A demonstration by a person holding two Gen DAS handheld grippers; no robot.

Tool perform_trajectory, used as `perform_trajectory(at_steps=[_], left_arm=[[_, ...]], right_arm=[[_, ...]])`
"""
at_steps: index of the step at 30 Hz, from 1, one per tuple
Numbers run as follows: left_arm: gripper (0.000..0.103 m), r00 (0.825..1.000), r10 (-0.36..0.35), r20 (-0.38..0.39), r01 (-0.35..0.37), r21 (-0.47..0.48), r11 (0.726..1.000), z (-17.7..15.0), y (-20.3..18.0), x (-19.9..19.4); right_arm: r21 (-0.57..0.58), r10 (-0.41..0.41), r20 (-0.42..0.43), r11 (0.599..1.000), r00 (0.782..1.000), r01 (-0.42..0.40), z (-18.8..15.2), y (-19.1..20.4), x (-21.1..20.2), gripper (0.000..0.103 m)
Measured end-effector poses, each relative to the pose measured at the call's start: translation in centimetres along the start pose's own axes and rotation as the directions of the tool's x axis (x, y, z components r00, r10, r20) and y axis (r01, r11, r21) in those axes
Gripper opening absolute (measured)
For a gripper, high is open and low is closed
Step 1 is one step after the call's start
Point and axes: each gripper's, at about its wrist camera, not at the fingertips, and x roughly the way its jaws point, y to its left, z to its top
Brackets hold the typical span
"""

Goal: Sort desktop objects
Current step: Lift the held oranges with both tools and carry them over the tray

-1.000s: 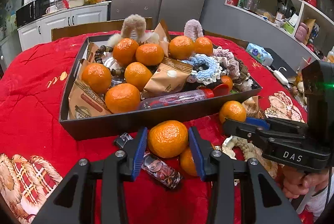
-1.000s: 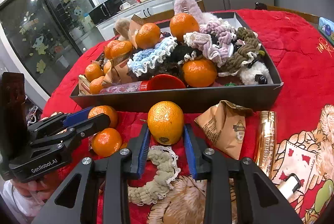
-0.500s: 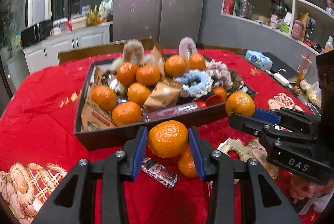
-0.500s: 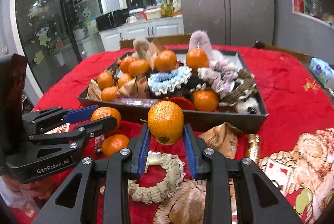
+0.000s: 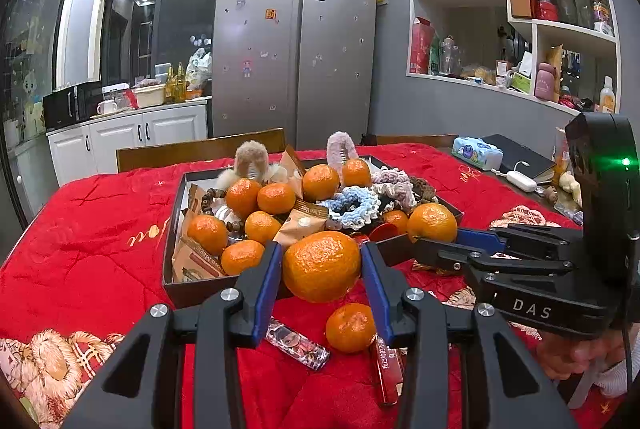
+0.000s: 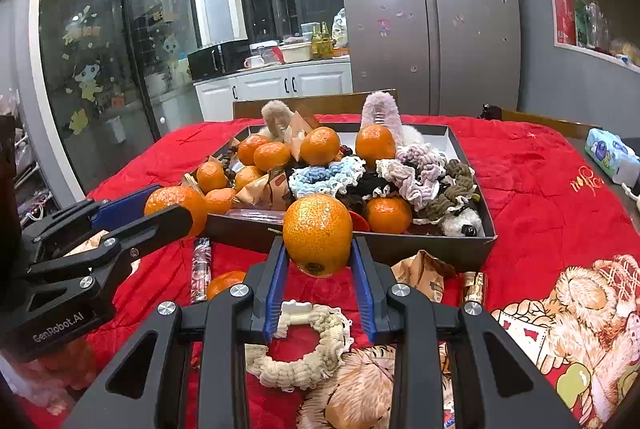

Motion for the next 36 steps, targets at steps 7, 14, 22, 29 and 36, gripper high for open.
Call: perform_trajectory(at_steps=[7, 14, 22, 29, 36], left_arm=[[0.042, 1.000, -0.002, -0.004, 0.002, 0.009, 1.000, 0.0, -0.3, 0.2], [0.042, 1.000, -0.007, -0.021, 0.006, -0.002, 1.000, 0.0, -0.2, 0.7], [0.042, 0.999, -0.009, -0.033, 0.008, -0.011, 1.000, -0.1, 0.0, 1.1], [0.042, 0.997, -0.007, -0.076, 0.001, -0.077, 0.997, -0.2, 1.4, 1.7], [0.042, 0.996, 0.006, -0.086, -0.014, -0.090, 0.996, 0.1, 1.7, 1.6]], right_arm=[[0.014, -0.002, -0.017, 1.000, 1.000, 0.002, 0.0, -0.4, 0.4, 0.030], [0.007, 0.000, -0.001, 1.000, 1.000, 0.000, 0.0, -0.1, 0.1, 0.030], [-0.009, 0.000, 0.020, 1.000, 1.000, 0.001, 0.0, 0.2, -0.3, 0.030], [-0.036, 0.000, 0.018, 0.999, 1.000, 0.001, 0.1, 1.3, -0.2, 0.030], [-0.021, 0.007, 0.003, 1.000, 1.000, -0.007, 0.3, 1.5, 0.3, 0.030]])
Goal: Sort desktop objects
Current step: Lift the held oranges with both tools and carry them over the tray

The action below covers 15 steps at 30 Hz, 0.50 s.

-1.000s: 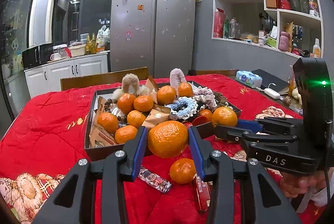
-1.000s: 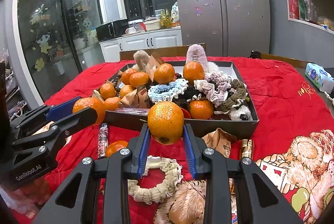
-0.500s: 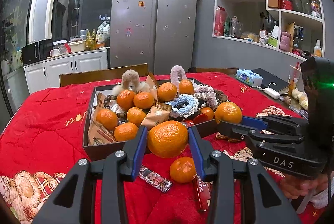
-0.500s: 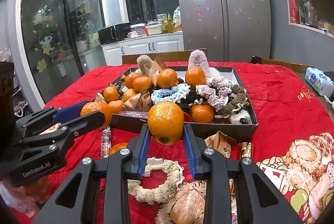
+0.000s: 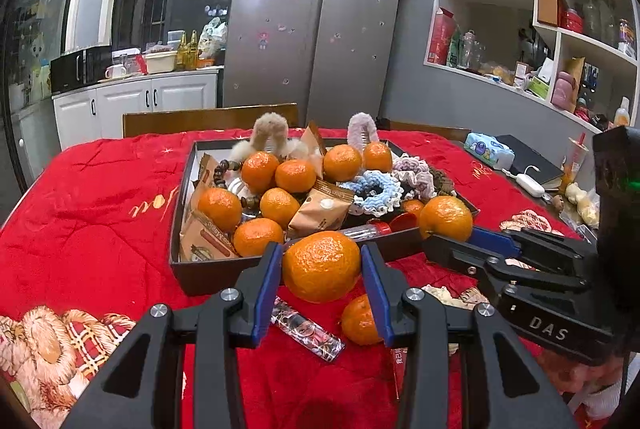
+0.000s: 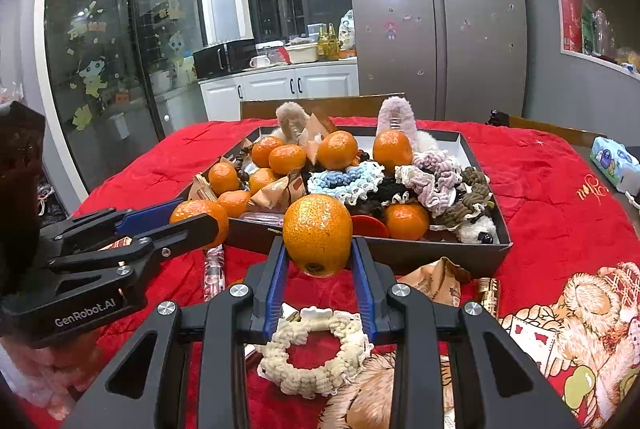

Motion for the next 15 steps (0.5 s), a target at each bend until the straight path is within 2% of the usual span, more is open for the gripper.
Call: perform_trajectory(at_steps=[11, 15], left_arm=[[0.042, 1.000, -0.008, 0.020, 0.009, -0.022, 1.000, 2.0, 0.1, -0.4], [0.042, 1.000, 0.017, 0.014, -0.016, -0.048, 0.999, 2.7, 0.9, 0.0]], right_arm=[[0.033, 0.024, -0.017, 0.999, 1.000, -0.023, 1.0, -0.1, 0.8, 0.030], [0.040, 0.020, -0.017, 0.999, 1.000, -0.020, 1.5, -0.1, 1.0, 0.030]])
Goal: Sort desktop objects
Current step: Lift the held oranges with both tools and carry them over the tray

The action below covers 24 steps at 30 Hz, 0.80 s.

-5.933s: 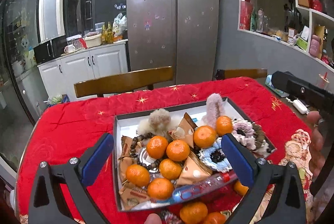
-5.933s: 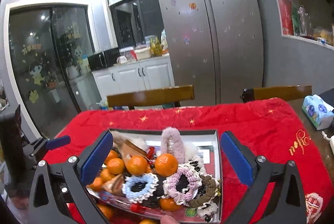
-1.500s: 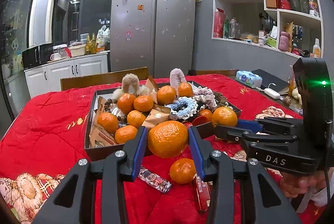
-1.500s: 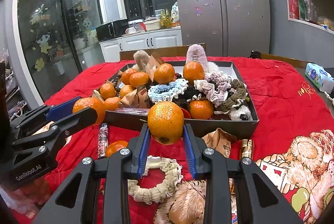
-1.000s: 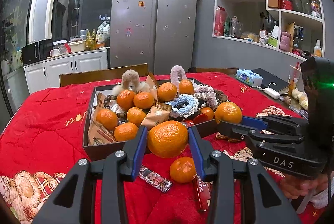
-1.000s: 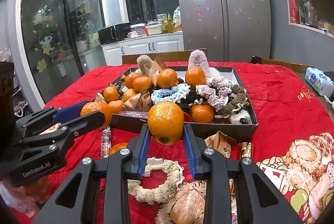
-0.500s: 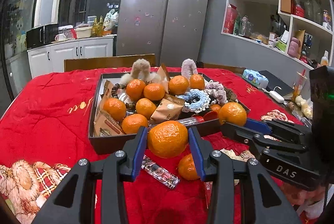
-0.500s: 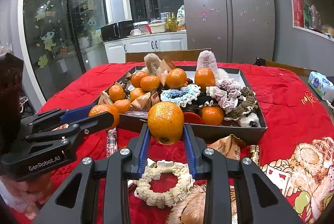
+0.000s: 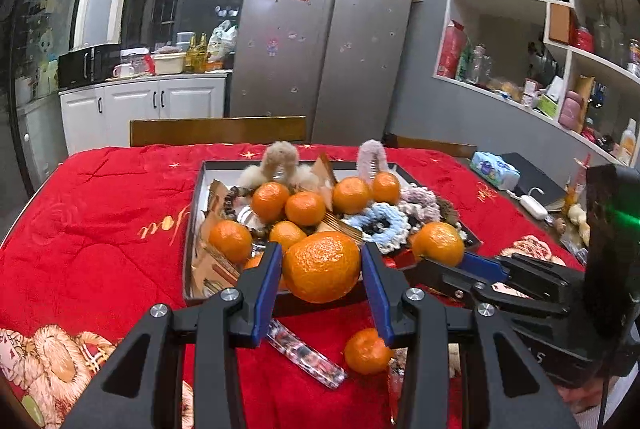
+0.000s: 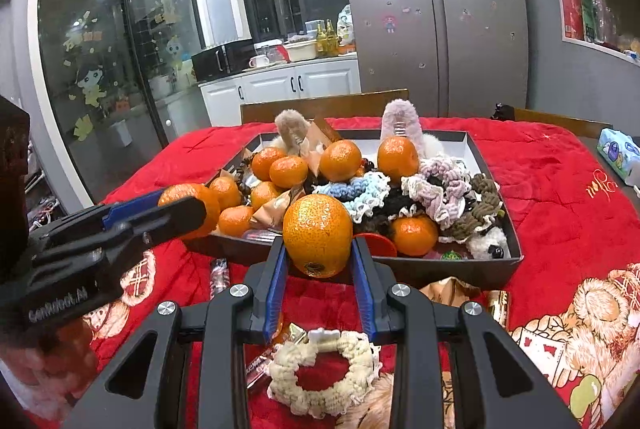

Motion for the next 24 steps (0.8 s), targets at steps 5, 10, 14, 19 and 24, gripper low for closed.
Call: perform_trajectory(at_steps=[5, 10, 14, 19, 24], left_arm=[[0.042, 1.000, 0.017, -0.004, -0.017, -0.007, 1.000, 0.8, 0.4, 0.4], [0.042, 1.000, 0.019, 0.021, -0.018, -0.022, 1.000, 2.3, 0.9, 0.4], [0.042, 0.999, 0.029, 0.039, -0.029, -0.010, 1.000, 3.6, 1.1, 0.4], [0.042, 1.000, 0.018, 0.024, -0.017, -0.031, 0.999, 4.7, 1.7, 1.0], [0.042, 0.999, 0.036, -0.006, -0.036, -0.026, 0.999, 4.8, 1.9, 2.5]], right_arm=[[0.012, 0.002, -0.006, 1.000, 1.000, -0.002, 0.6, -0.3, 0.5, 0.030], [0.026, -0.005, -0.008, 1.000, 1.000, 0.005, 1.3, -0.5, 0.9, 0.030], [0.023, -0.004, -0.005, 1.000, 1.000, 0.004, 1.8, -0.4, 1.1, 0.030], [0.020, -0.002, 0.000, 1.000, 1.000, 0.002, 2.5, -0.2, 1.5, 0.030], [0.022, 0.000, -0.006, 1.000, 1.000, 0.000, 3.2, -0.1, 2.4, 0.030]])
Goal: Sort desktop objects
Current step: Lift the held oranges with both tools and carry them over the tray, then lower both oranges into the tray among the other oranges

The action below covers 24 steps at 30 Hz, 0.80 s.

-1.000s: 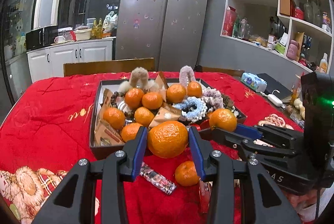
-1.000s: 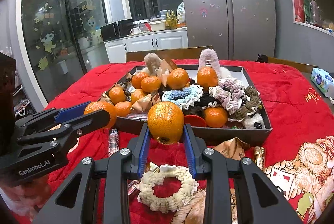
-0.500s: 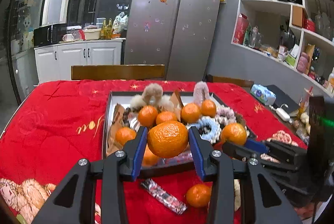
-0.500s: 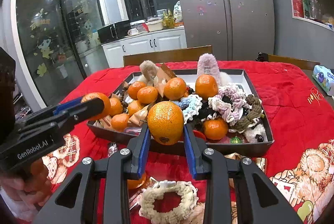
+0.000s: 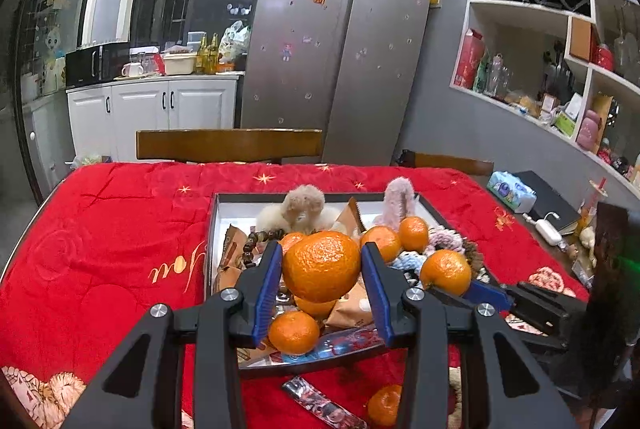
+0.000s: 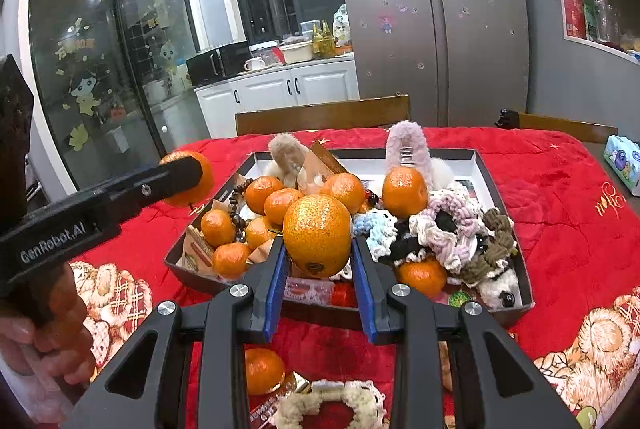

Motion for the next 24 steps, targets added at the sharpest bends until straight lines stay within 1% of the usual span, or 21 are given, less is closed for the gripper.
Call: perform_trajectory(at_steps=[4, 7, 12, 15, 17, 18, 21, 24], left_arm=[[0.042, 1.000, 0.002, -0.027, -0.002, -0.011, 1.000, -0.3, 0.1, 1.5], [0.042, 0.998, 0.020, -0.058, -0.020, -0.001, 1.000, -0.3, 0.2, 3.0], [0.042, 0.996, 0.053, -0.076, -0.052, 0.012, 0.999, 0.1, 0.5, 4.8], [0.042, 0.994, 0.049, -0.095, -0.049, 0.001, 0.999, -0.1, 1.1, 5.9], [0.042, 0.995, 0.045, -0.087, -0.045, 0.002, 0.999, -0.3, 1.3, 6.0], [0.042, 0.996, 0.047, -0.082, -0.045, 0.021, 0.999, -0.3, 1.1, 6.0], [0.042, 0.997, 0.047, -0.069, -0.044, 0.039, 0.998, -0.5, 0.8, 6.0], [0.042, 0.998, 0.052, -0.042, -0.049, 0.054, 0.997, -1.3, 0.6, 6.1]], right_arm=[[0.010, 0.008, -0.004, 1.000, 1.000, -0.008, 0.3, -0.1, 0.8, 0.030], [0.027, 0.009, -0.012, 1.000, 1.000, -0.009, 0.5, -0.3, 1.6, 0.030], [0.024, 0.010, -0.025, 1.000, 1.000, -0.009, 1.0, -0.7, 3.1, 0.030], [0.017, 0.005, -0.032, 1.000, 0.999, -0.005, 1.1, -0.7, 4.0, 0.030], [0.032, 0.016, -0.043, 0.999, 0.999, -0.014, 1.0, -1.1, 4.7, 0.030], [0.038, 0.022, -0.045, 0.999, 0.999, -0.020, 0.9, -1.2, 5.0, 0.030], [0.019, 0.009, -0.057, 1.000, 0.998, -0.008, 0.5, -1.1, 5.9, 0.030], [-0.012, -0.001, -0.032, 1.000, 0.999, 0.001, 0.0, -0.9, 5.9, 0.030]])
